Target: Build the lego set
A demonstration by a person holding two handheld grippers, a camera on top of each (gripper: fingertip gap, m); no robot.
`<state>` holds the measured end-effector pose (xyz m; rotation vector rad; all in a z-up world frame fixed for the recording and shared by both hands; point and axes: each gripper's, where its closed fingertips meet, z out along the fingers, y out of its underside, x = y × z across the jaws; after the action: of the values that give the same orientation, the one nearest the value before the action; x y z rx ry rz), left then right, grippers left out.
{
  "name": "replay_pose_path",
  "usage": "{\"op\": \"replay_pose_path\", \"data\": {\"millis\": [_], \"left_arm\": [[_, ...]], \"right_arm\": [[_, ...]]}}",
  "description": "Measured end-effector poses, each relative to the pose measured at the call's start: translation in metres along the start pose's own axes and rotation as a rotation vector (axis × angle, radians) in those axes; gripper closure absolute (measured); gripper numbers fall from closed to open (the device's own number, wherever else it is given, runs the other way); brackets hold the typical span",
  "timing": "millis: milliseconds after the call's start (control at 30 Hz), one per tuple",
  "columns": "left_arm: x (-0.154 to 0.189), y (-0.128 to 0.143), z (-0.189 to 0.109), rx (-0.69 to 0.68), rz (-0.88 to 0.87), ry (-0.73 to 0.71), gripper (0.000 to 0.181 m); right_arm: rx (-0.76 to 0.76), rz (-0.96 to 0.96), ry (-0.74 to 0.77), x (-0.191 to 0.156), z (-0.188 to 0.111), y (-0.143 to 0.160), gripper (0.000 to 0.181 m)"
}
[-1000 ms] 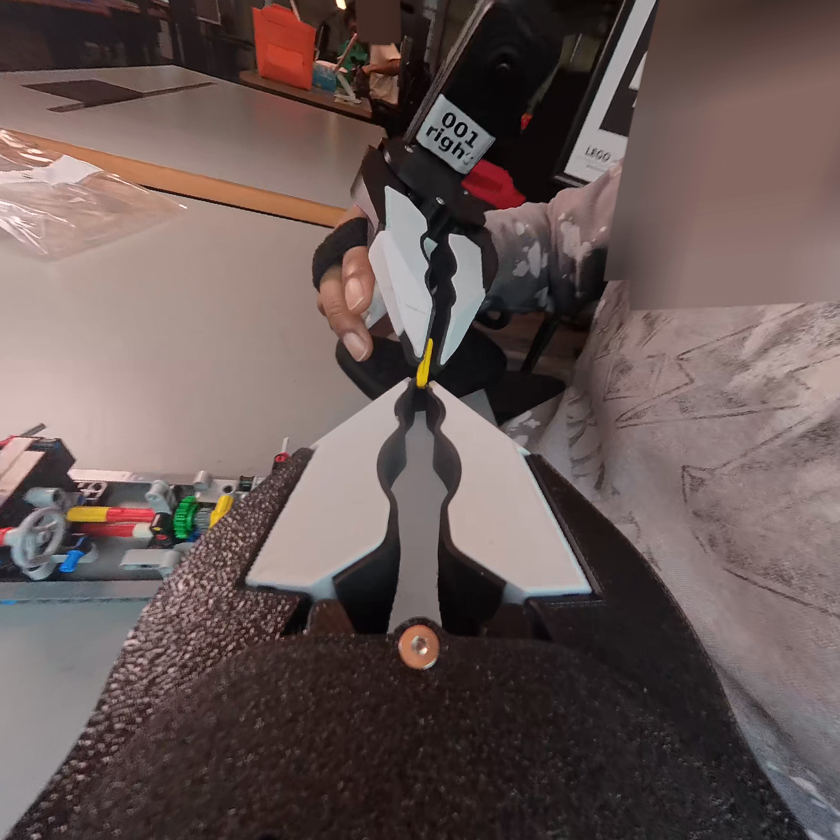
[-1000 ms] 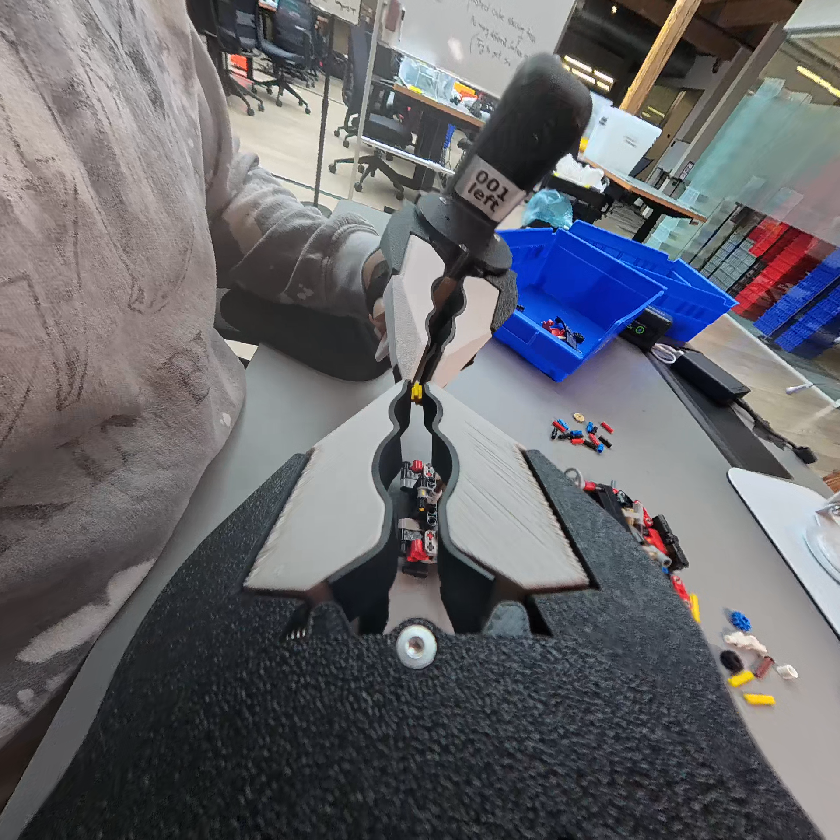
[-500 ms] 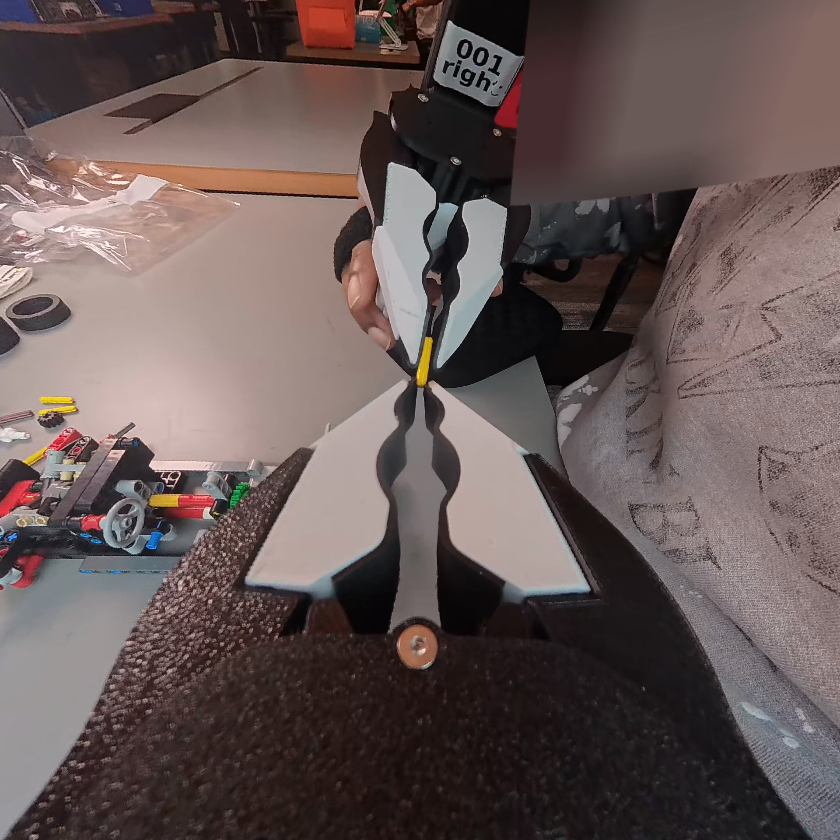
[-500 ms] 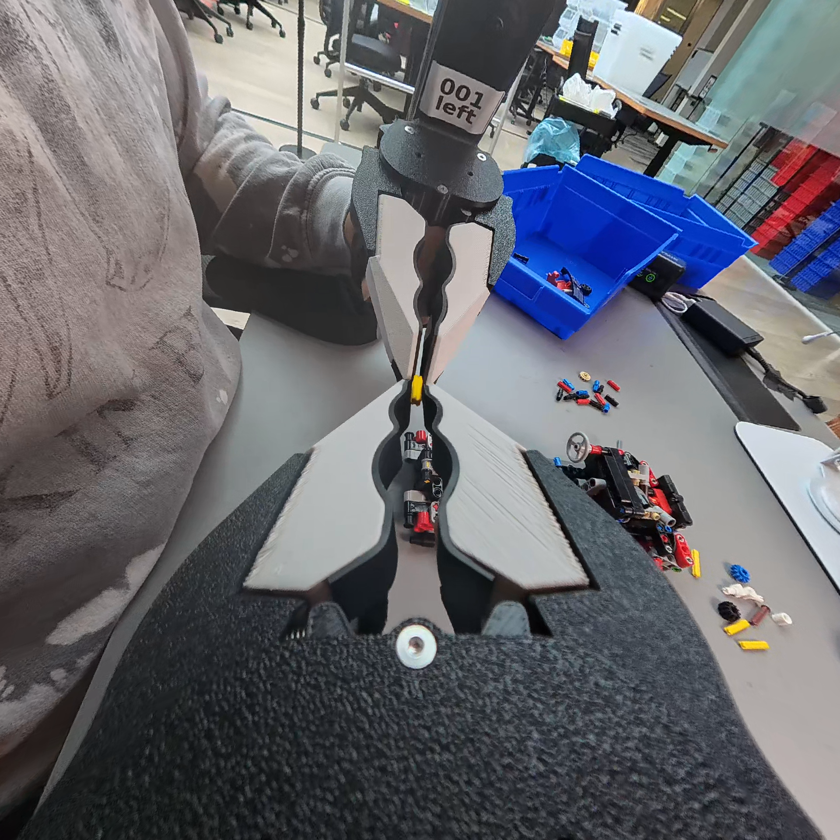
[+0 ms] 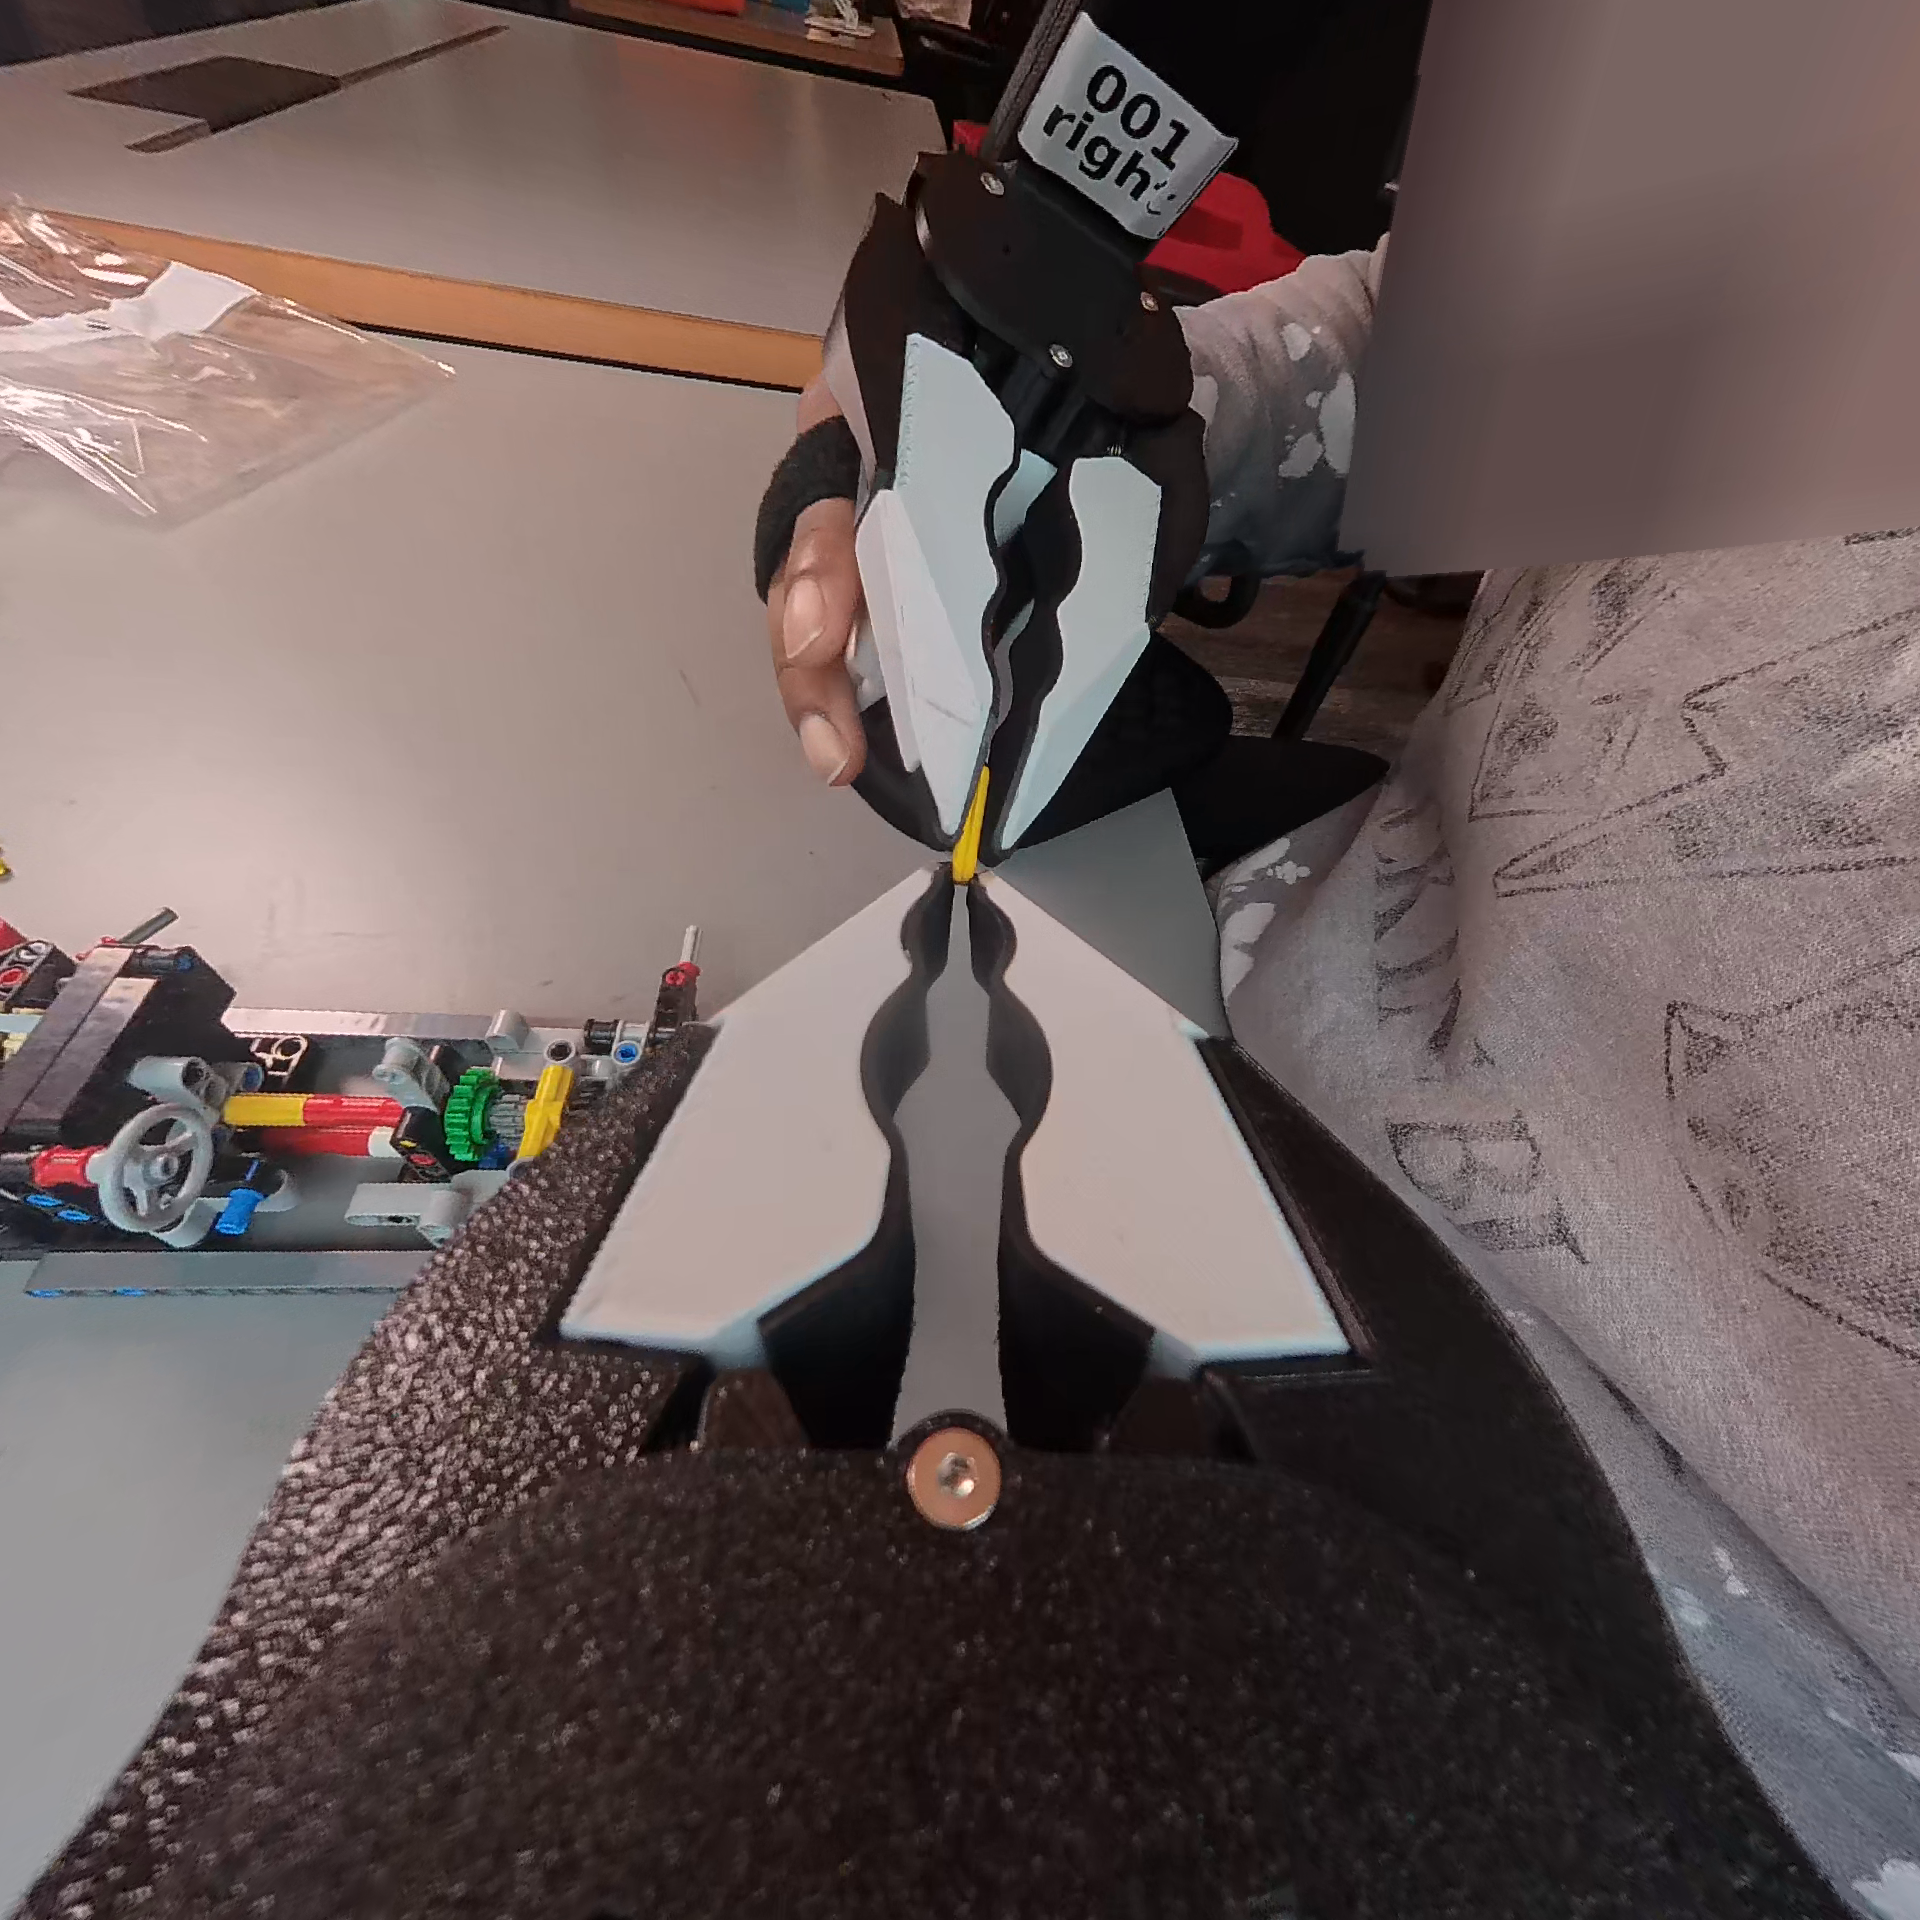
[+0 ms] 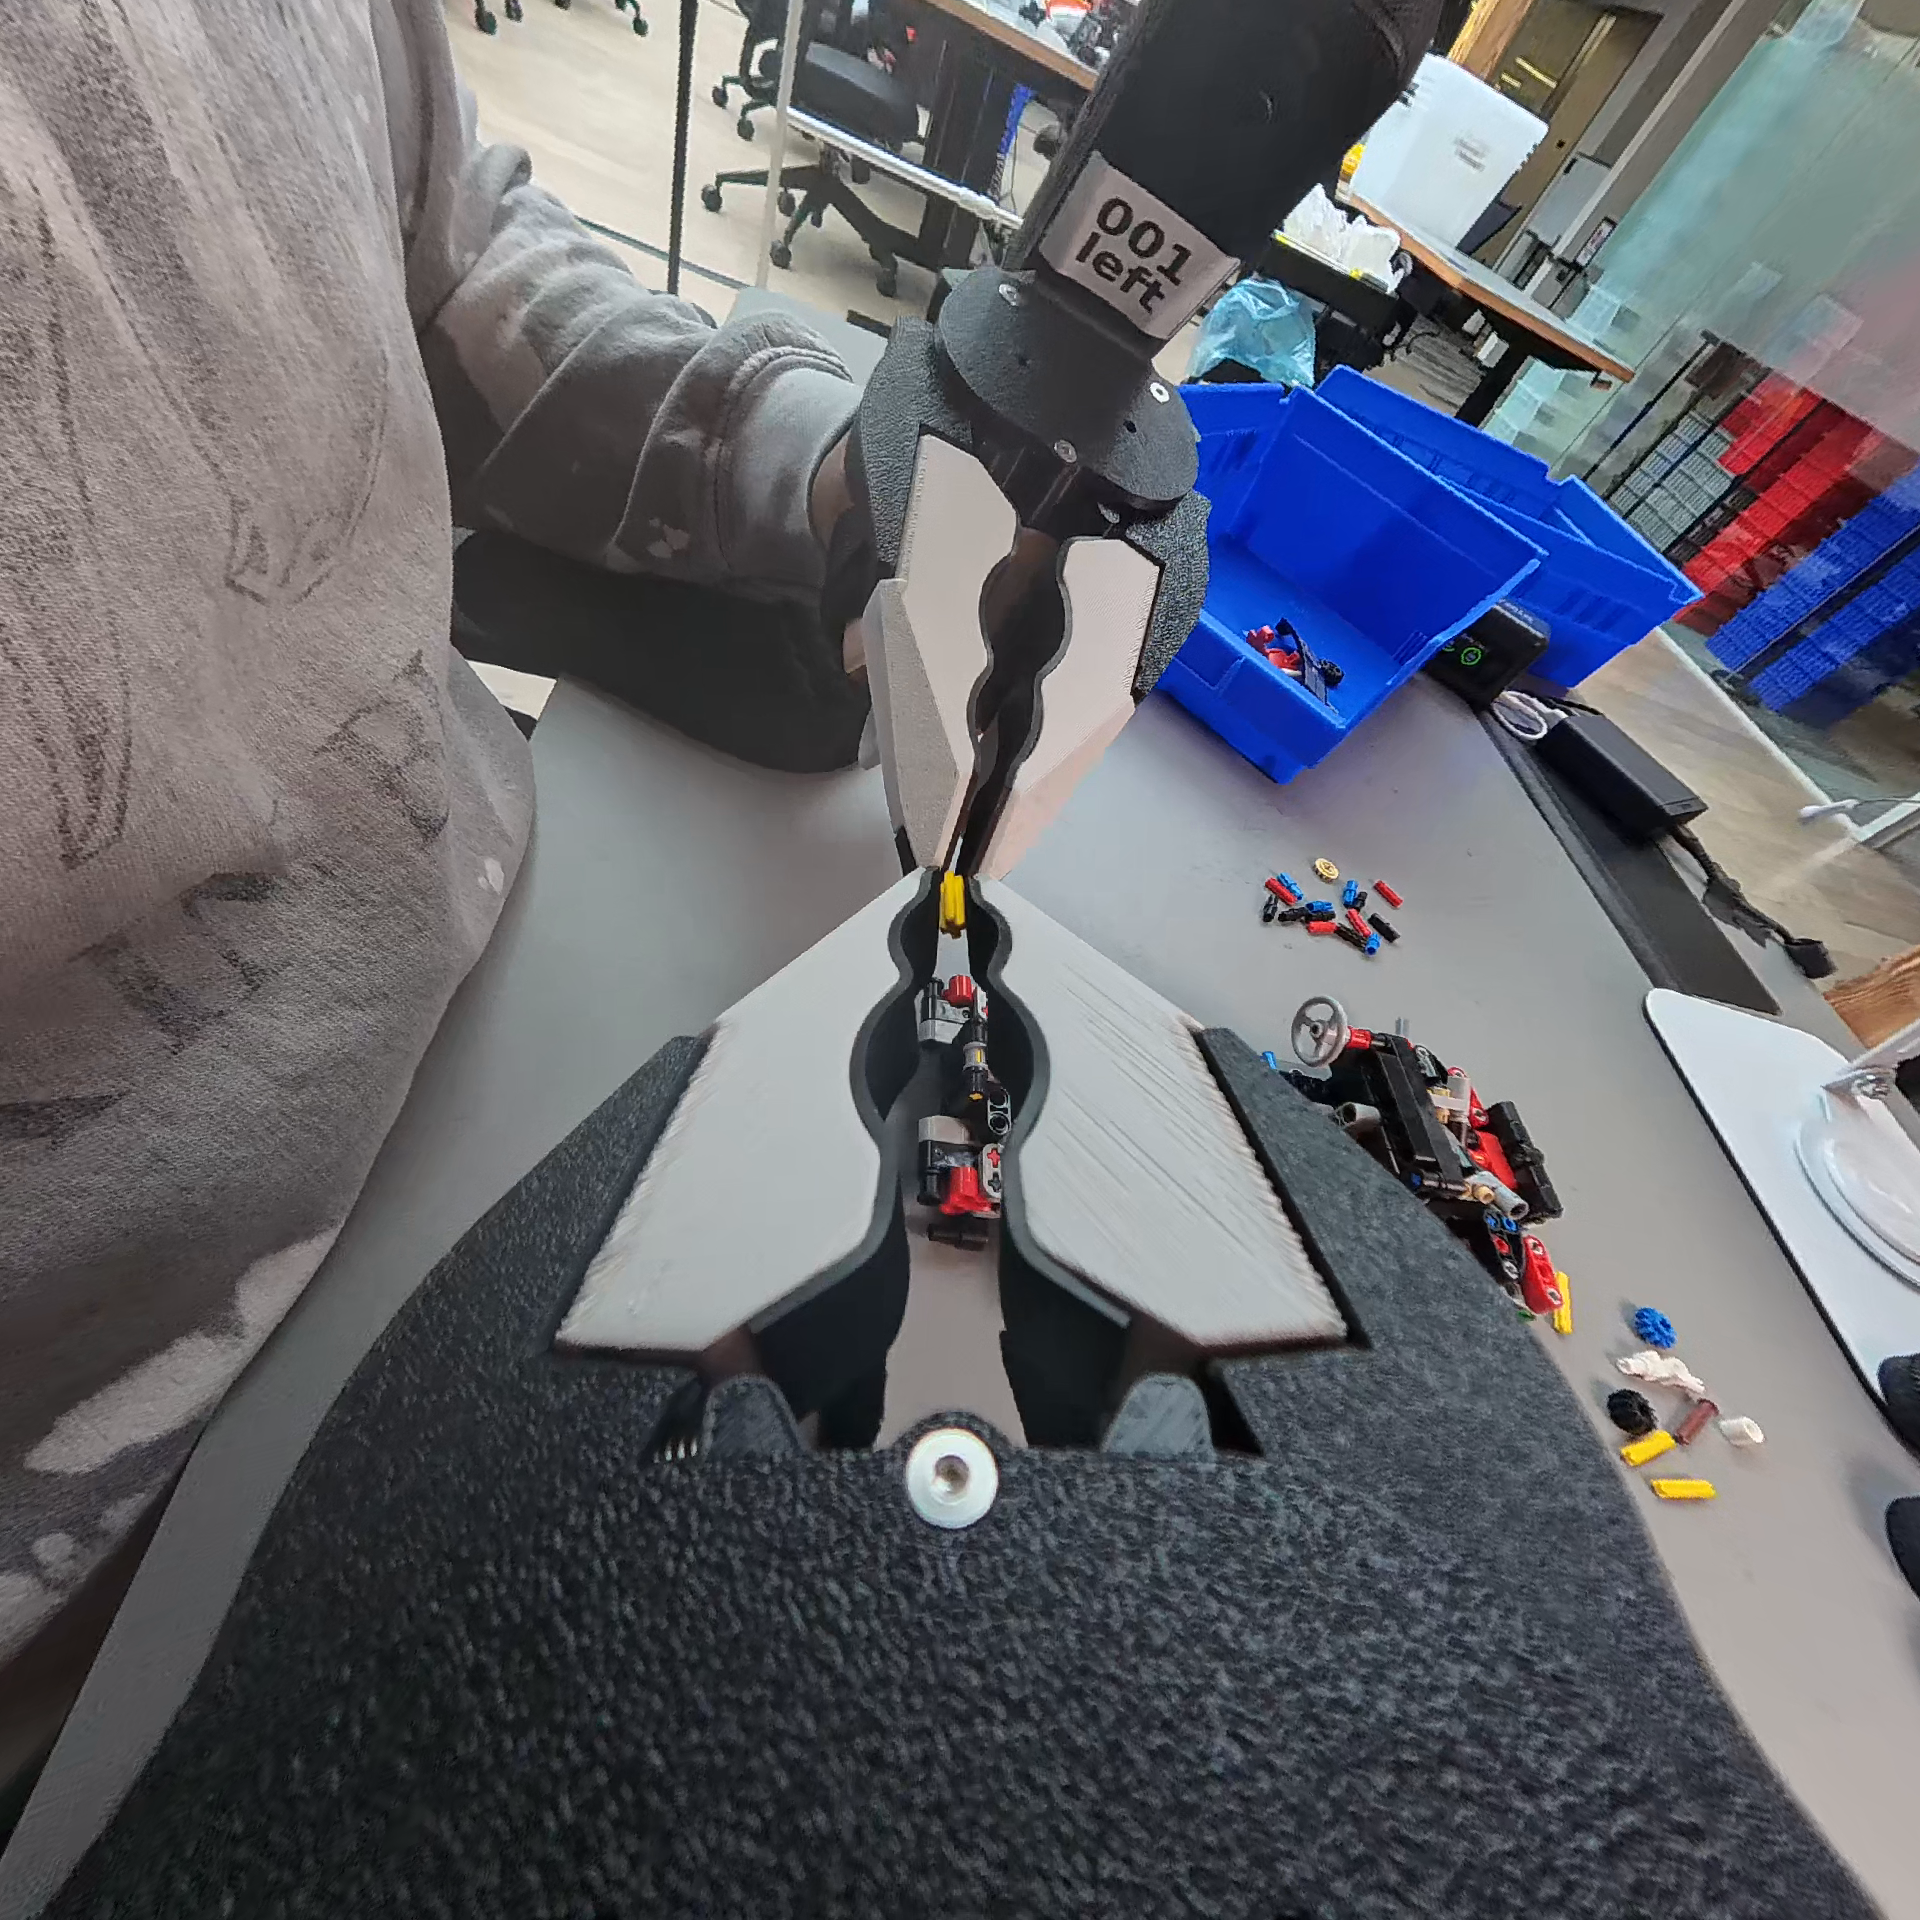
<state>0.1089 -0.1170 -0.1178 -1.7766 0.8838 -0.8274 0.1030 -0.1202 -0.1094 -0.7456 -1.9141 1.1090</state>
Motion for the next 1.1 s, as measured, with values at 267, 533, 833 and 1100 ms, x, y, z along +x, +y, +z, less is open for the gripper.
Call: {"op": "replay_pose_path", "data": {"millis": [267, 533, 833, 1100], "left_arm": [[0.002, 0.002, 0.002, 0.002, -0.053, 0.048, 0.181], [0.000, 0.001, 0.003, 0.020, -0.073, 0.054, 0.180], [-0.038, 0.046, -0.001, -0.187, -0.029, -0.159, 0.151], [-0.053, 0.079, 0.019, -0.385, 0.076, -0.230, 0.166]], "right_arm": [[0.008, 0.018, -0.022, -0.003, -0.001, 0.003, 0.179], [0.019, 0.070, -0.025, 0.000, -0.002, 0.004, 0.180], [-0.065, 0.218, -0.044, 0.011, -0.010, 0.049, 0.181], [-0.084, 0.191, -0.032, 0.023, -0.006, 0.056, 0.180]]}}
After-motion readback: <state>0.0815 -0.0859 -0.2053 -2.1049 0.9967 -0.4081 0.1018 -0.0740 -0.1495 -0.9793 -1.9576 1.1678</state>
